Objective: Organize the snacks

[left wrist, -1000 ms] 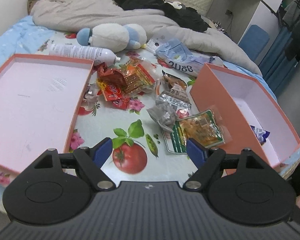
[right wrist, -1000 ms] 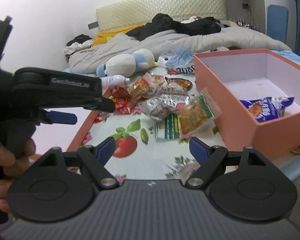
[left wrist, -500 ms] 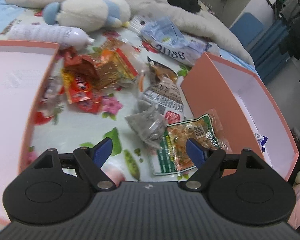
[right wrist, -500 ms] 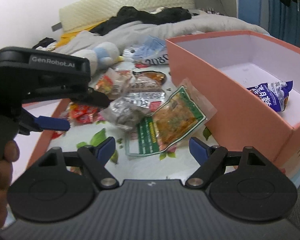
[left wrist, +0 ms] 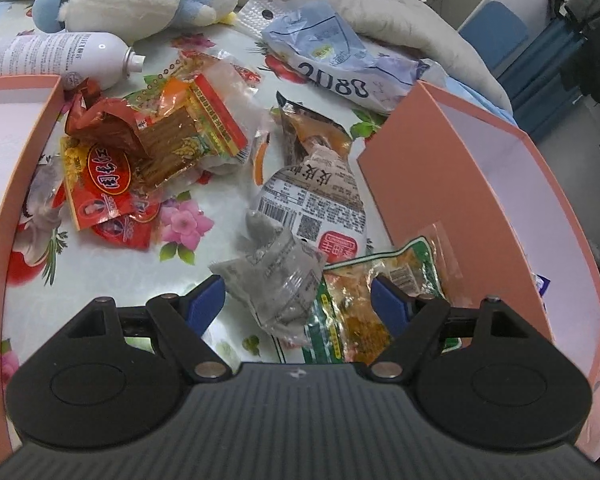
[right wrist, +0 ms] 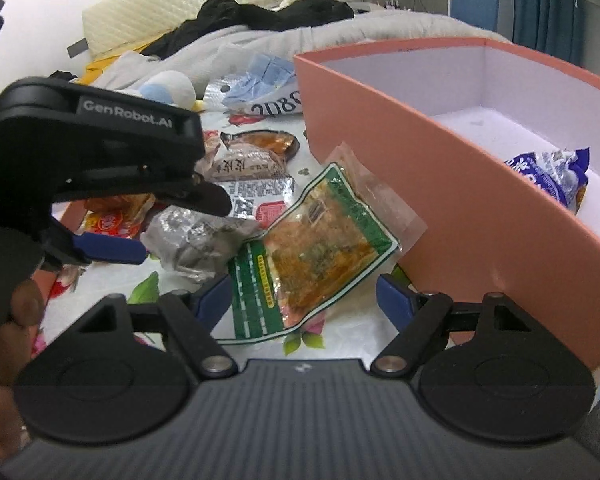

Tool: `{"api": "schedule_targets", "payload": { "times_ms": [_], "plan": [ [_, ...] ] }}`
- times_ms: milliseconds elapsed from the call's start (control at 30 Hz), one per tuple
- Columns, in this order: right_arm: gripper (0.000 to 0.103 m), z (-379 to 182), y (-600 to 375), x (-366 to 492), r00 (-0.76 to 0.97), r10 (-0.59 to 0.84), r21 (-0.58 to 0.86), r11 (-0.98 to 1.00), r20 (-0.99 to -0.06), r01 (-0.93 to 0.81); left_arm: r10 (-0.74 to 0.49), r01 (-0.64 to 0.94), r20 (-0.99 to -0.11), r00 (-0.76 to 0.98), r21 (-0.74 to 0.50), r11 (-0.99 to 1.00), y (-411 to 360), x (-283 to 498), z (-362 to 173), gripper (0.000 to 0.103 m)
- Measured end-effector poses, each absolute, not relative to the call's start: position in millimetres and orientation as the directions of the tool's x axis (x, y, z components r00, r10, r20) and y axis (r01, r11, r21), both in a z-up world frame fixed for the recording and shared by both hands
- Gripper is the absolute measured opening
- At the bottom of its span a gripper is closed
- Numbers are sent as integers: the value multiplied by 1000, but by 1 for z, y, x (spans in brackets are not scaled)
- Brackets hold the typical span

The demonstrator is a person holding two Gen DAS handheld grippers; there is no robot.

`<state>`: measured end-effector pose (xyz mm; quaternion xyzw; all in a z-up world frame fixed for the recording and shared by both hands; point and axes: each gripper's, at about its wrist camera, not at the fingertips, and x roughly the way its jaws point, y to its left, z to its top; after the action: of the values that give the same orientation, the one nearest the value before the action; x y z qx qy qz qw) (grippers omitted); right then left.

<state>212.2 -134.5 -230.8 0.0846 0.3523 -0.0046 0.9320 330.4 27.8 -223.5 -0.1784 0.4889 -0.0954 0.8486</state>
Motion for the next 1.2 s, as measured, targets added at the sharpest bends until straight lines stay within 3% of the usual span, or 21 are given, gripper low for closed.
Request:
{"api": "schedule_targets", "payload": {
  "times_ms": [133, 500, 533, 600, 700, 767, 933, 1200],
  "plan": [
    [80, -236, -132, 218, 747, 46, 155, 985, -664, 76, -335, -16, -801, 496, -394, 919, 29, 337, -230, 82],
    [79, -247, -137, 240, 732, 65, 235, 963, -678, 132, -332, -36, -823, 461, -391, 920, 34, 351, -254, 58],
    [77, -247, -138, 242, 732, 67, 239, 962, -678, 133, -331, -35, -823, 461, -390, 920, 34, 351, -255, 51],
    [73, -248, -139, 244, 733, 71, 247, 960, -676, 134, -331, -29, -820, 467, -389, 921, 34, 350, -257, 49],
    [49, -248, -144, 245, 734, 78, 268, 952, -675, 145, -324, -25, -817, 477, -381, 924, 34, 348, -256, 46],
    [28, -249, -145, 247, 728, 103, 285, 950, -678, 131, -317, -25, -819, 479, -374, 927, 35, 346, -256, 44],
    [19, -243, -146, 241, 726, 141, 302, 949, -674, 96, -319, -28, -816, 482, -379, 925, 37, 337, -250, 42],
    [14, -228, -153, 212, 726, 186, 302, 953, -662, 31, -319, -64, -790, 524, -409, 910, 42, 297, -236, 37]
  ]
}}
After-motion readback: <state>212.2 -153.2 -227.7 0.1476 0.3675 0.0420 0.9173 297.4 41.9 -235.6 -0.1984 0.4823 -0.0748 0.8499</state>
